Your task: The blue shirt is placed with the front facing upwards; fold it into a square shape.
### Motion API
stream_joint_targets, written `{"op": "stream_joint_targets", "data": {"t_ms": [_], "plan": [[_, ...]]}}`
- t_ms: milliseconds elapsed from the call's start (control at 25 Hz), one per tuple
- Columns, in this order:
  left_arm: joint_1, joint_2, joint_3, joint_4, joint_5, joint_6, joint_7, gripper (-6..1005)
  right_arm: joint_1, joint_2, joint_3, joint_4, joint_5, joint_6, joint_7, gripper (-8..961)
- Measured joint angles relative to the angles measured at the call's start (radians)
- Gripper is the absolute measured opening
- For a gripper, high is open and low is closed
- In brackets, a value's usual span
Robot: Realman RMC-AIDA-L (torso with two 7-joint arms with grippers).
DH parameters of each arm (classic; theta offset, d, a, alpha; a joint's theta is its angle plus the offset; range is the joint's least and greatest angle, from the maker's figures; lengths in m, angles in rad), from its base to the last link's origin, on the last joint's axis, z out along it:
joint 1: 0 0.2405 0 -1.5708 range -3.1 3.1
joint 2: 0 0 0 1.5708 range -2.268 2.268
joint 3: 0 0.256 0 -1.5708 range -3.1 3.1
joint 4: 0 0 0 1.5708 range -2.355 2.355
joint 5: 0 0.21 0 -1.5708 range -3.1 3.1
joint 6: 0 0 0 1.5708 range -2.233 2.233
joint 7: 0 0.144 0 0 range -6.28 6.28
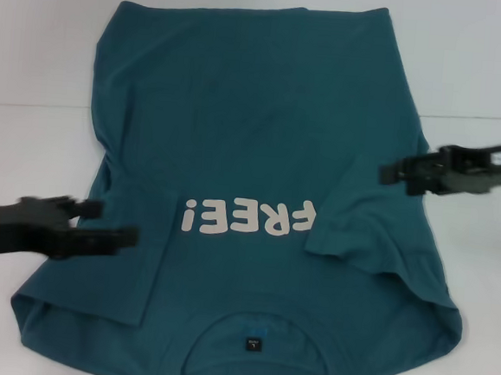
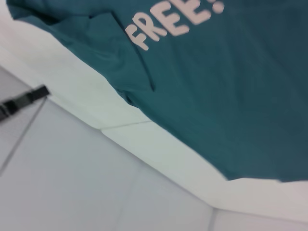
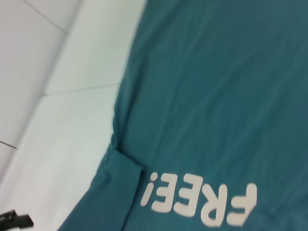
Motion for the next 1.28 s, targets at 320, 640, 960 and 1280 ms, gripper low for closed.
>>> {"op": "stream_joint_targets", "data": {"t_ms": [320,640,960,1280], "plan": [[0.132,-0.031,-0.093,0.124,0.068,0.063,-0.024,893,-0.206,0.015,0.061,-0.055,0.076,-0.139,-0.133,745],[0.145,-0.027,-0.1,0.09,0.138,-0.055,0.019,891,-0.291,0.017,0.127,-0.031,0.074,-0.116,-0.236,745],[0.102,-0.025,-0.042,0.016,0.234,-0.196,0.016,889,-0.283,0.012,0.121,0.004,0.072,-0.085,-0.261,746],[0.074,-0.02,-0.036,-0.047,0.318,-0.222,-0.021,888,-0.267,0.009,0.122,0.005,0.072,-0.082,-0.25,744]]}}
